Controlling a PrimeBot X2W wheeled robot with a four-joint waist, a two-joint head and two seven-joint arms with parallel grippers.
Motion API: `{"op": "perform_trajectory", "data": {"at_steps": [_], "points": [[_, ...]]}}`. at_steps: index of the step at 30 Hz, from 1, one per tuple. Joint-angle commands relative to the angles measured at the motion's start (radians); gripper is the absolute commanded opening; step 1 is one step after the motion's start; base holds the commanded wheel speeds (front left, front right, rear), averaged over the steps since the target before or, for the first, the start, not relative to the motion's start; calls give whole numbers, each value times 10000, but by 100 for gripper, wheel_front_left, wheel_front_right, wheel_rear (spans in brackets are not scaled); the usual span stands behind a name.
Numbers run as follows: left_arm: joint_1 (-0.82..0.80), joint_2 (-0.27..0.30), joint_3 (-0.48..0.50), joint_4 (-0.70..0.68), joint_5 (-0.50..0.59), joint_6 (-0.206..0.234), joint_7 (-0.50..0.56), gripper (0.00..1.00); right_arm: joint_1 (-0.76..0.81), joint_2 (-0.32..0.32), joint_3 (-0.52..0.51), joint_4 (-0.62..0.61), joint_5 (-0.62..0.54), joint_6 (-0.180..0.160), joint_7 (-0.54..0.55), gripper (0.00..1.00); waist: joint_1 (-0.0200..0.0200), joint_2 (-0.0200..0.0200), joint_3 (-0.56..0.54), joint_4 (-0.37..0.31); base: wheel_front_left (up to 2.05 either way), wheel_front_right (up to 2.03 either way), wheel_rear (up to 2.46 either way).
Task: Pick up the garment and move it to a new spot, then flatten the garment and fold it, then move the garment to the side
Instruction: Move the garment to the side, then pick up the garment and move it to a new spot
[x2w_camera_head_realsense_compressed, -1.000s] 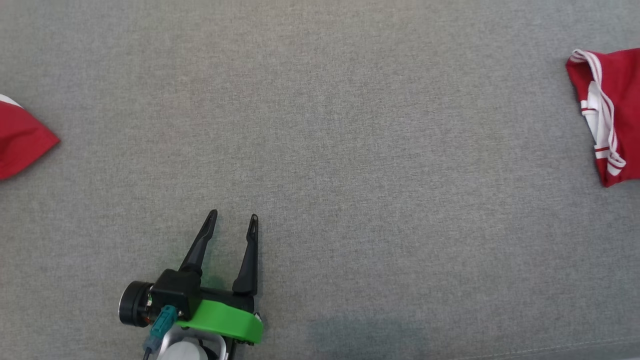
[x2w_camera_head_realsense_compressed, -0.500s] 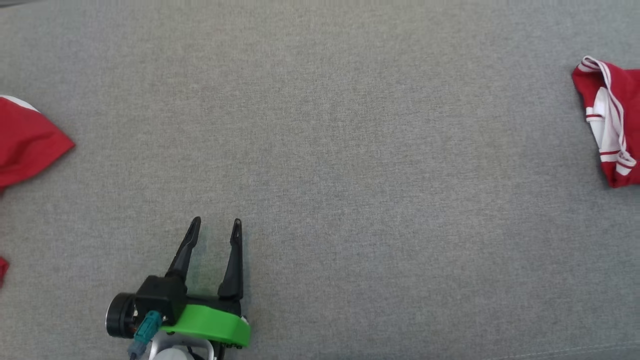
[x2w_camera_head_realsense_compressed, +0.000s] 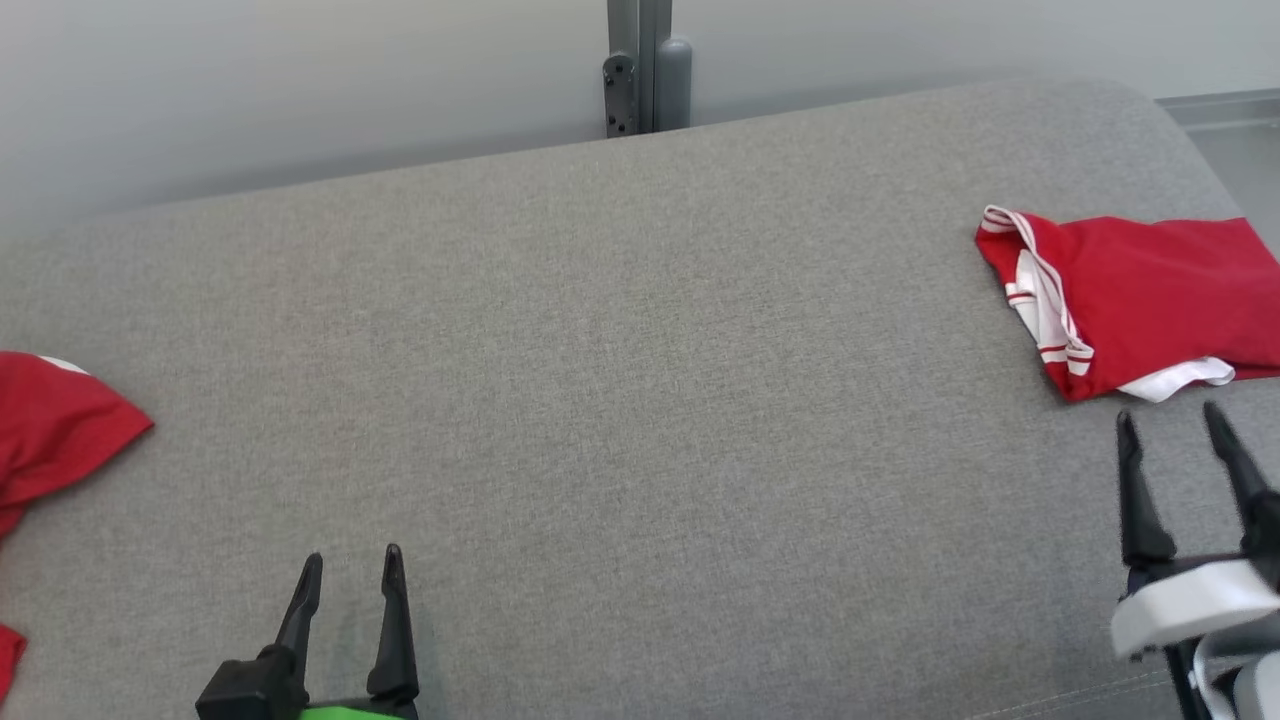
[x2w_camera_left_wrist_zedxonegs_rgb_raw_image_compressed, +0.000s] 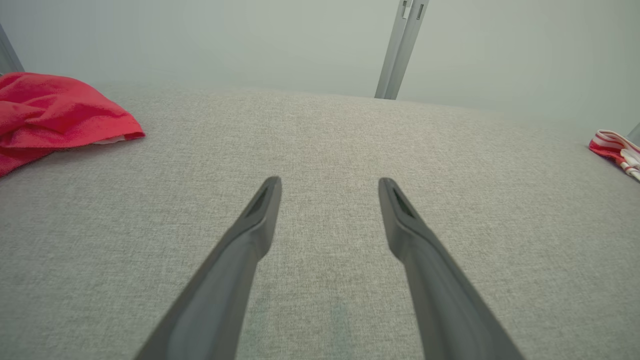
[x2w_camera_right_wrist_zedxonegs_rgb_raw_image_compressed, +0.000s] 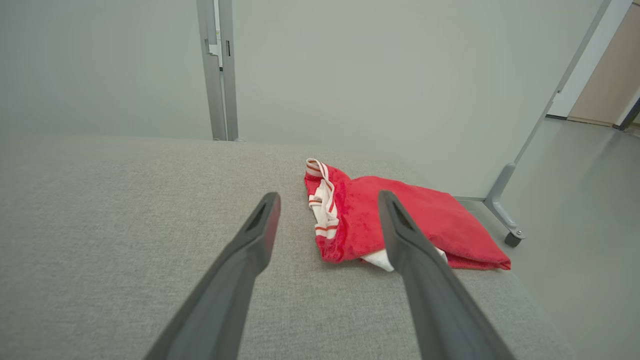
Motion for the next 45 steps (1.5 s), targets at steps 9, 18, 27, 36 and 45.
{"op": "perform_trajectory", "data": {"at_steps": [9,18,27,36,45], "points": [[757,22,623,95,-42,34,-28,100,1437,972,642,-337,-70,-18,-25,100,0,-1,-1252,-120,0,0,0],[758,22,592,176,-99,7,-28,100,1476,1175,889,-281,-230,-16,-26,100,0,-1,-1364,246,0,0,0],[636,22,565,151,-34,-55,-29,100,1639,1208,888,-333,-246,-16,-26,100,0,-1,-1393,656,0,0,0],[530,25,410,130,136,-104,-28,100,1848,1350,1103,-330,-109,-16,-27,100,0,-1,-1395,2433,0,0,0],[420,22,693,282,212,-342,-17,100,1412,1225,1797,-298,-4,-18,-27,100,0,-1,-1269,3738,0,0,0]]}}
